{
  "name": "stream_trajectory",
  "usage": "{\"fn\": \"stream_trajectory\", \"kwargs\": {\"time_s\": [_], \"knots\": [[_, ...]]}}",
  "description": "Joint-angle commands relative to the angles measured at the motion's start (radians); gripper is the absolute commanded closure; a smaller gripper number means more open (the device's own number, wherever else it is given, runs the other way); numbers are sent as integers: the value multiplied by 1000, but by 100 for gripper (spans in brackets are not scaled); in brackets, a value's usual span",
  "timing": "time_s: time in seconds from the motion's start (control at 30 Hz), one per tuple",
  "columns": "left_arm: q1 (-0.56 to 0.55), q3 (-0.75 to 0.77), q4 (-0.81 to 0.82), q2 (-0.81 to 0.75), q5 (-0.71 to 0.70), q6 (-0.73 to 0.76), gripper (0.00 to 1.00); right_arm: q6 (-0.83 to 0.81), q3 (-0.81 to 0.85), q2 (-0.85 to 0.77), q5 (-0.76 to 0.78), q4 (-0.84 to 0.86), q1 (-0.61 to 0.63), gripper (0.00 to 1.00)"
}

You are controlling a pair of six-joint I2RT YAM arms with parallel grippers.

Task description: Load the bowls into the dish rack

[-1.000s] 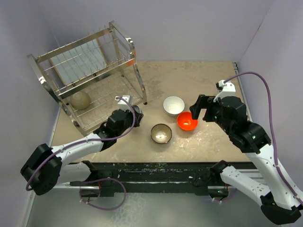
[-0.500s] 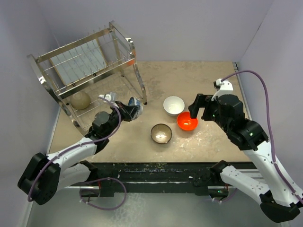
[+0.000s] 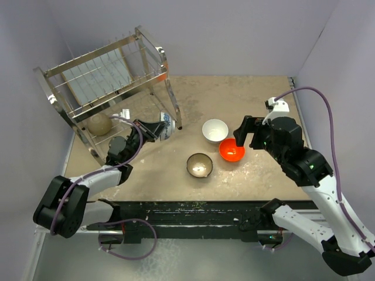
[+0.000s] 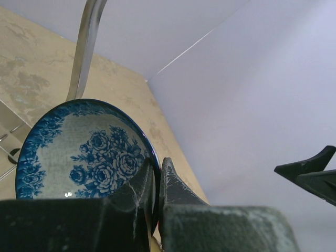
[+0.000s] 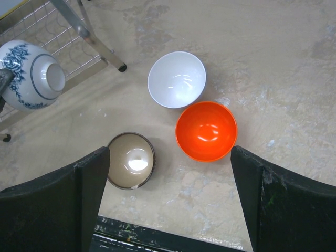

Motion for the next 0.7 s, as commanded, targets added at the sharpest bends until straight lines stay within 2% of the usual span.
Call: {"fn": "stream_trajectory", "kwargs": {"time_s": [0.0,0.17,0.4,0.67], "knots": [[46,16,277,47,59,-108,100,-6,42,-15,11,16,-5,2],[94,44,338,136,102,-187,100,-6,53,-13,8,12,-5,2],[159,82,505,279,132,-285,100,-10,78,-6,10,1,-5,3],[204,214,485,392,163,-334,100,-21,84,5,25,-7,-5,2]]}}
